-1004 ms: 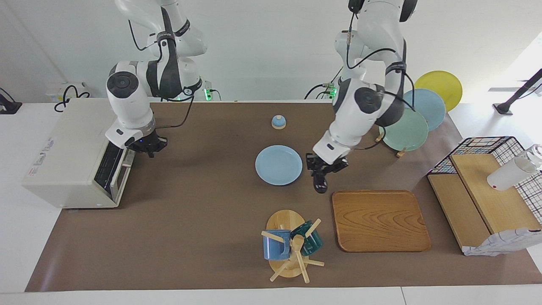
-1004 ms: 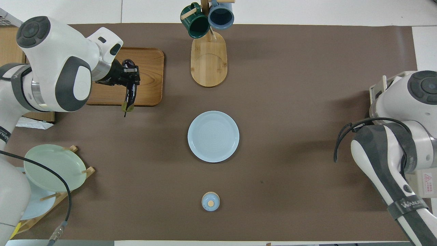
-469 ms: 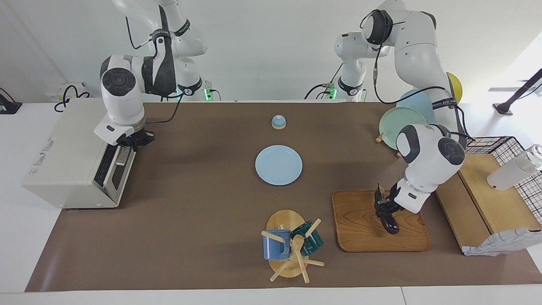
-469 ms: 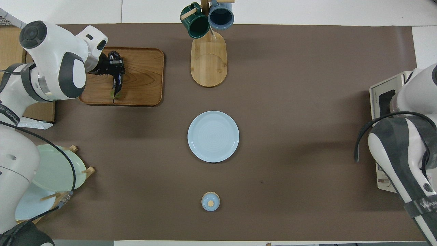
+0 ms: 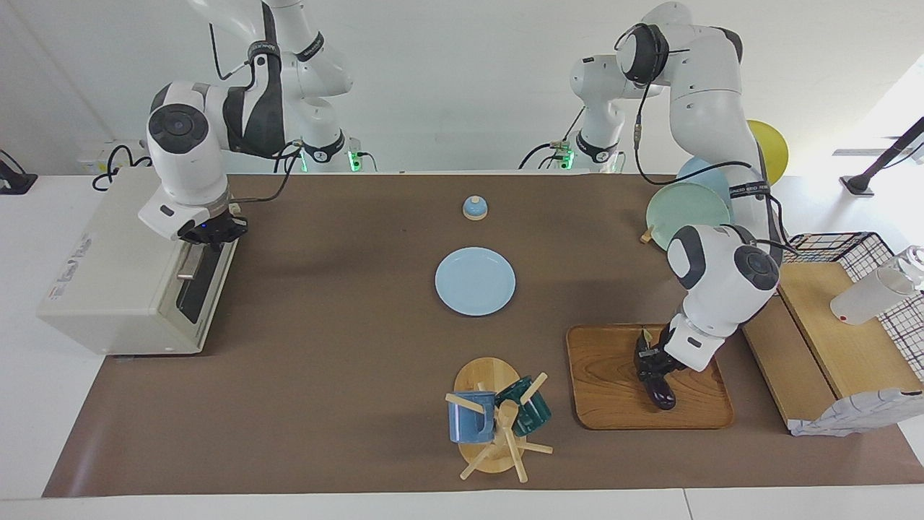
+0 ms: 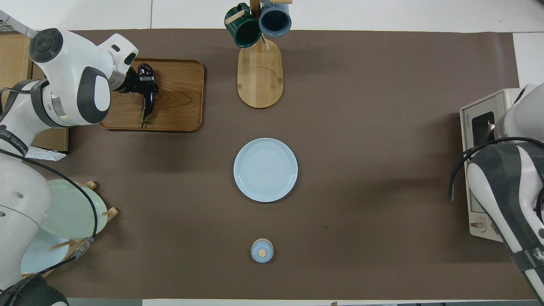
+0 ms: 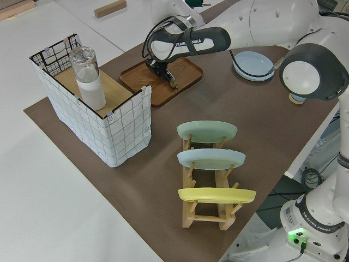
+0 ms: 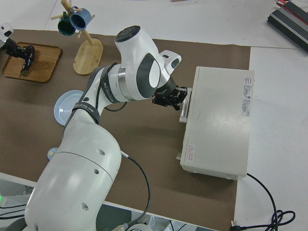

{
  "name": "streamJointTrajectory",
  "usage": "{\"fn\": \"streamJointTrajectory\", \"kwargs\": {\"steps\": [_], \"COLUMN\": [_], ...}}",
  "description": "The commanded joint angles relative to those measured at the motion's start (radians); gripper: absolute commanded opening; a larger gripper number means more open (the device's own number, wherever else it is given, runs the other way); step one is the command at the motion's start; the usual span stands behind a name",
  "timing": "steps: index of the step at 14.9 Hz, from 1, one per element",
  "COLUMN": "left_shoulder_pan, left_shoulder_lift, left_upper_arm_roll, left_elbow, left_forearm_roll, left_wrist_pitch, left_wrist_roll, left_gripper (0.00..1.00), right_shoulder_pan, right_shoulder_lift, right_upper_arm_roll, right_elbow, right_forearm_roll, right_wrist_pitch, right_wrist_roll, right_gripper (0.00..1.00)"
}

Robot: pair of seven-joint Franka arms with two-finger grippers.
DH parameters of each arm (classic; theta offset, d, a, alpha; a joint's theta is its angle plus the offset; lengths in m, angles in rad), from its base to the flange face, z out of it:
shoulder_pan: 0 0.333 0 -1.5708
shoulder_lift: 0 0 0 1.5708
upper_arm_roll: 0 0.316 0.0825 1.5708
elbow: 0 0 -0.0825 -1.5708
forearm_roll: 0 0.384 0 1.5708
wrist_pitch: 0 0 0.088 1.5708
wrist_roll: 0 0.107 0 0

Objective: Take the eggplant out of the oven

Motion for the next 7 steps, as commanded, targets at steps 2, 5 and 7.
{"fn": "streamJointTrajectory", "kwargs": {"steps": [2, 5, 7], "left_shoulder_pan": [0.002, 0.015, 0.017], "left_shoulder_lift": [-0.040, -0.156, -0.238], "left_upper_arm_roll": [0.006, 0.006, 0.020], "left_elbow": [0.018, 0.010, 0.010], "left_forearm_roll": [0.016, 0.016, 0.018], "left_wrist_pitch": [-0.074, -0.182, -0.290], "left_wrist_roll": [0.005, 0.000, 0.000], "left_gripper": [1.00, 1.00, 1.00], "right_shoulder_pan": [-0.014, -0.014, -0.009], "right_shoulder_lift": [-0.007, -0.028, -0.027], "right_upper_arm_roll": [0.005, 0.005, 0.006], "right_elbow": [0.106, 0.129, 0.139], "right_forearm_roll": [0.187, 0.250, 0.273], "right_wrist_pitch": [-0.086, -0.130, -0.118], "right_wrist_roll": [-0.025, -0.017, 0.001], "right_gripper": [0.31, 1.00, 1.00]}}
